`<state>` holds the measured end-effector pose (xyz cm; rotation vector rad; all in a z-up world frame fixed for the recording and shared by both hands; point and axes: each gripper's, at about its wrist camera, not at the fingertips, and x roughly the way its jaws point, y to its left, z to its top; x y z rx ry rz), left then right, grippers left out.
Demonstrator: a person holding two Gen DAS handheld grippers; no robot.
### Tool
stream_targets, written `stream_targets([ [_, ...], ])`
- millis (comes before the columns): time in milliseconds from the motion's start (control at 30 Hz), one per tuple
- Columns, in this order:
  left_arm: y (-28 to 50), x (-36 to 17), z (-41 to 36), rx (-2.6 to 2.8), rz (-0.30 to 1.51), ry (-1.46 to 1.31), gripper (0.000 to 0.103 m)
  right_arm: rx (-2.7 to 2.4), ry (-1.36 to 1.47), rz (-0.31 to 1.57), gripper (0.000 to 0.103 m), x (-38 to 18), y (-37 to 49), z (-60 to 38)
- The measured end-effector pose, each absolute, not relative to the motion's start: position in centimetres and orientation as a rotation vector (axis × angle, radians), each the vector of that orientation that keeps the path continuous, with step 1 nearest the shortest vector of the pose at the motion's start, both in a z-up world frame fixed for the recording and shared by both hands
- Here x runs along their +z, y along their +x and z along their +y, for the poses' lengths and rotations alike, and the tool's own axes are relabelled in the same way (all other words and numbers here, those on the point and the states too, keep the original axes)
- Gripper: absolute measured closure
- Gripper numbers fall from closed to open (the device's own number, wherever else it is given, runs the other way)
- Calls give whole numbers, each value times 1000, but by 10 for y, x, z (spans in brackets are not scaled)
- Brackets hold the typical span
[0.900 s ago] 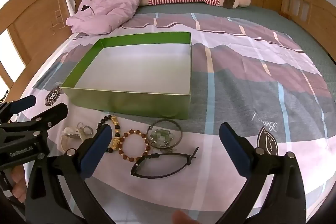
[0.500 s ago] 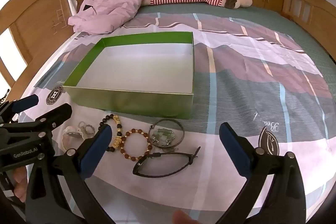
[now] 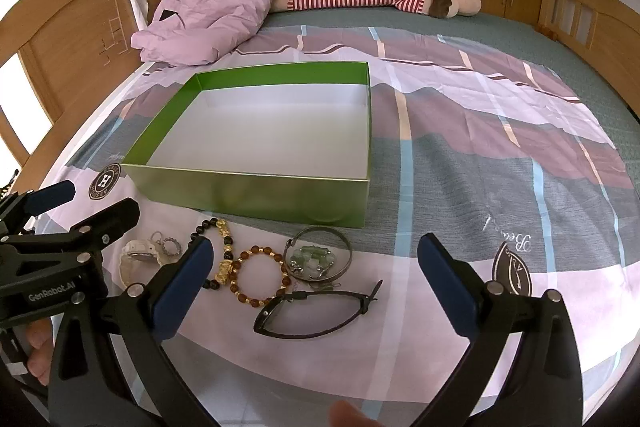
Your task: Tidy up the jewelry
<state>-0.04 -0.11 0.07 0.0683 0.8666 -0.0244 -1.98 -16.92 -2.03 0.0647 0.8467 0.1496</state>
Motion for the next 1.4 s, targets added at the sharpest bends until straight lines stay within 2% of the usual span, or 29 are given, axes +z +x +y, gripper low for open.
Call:
stream_targets([
  [1400, 0, -2, 0, -23, 870, 71, 2, 150, 48, 840, 1, -18, -22, -168],
])
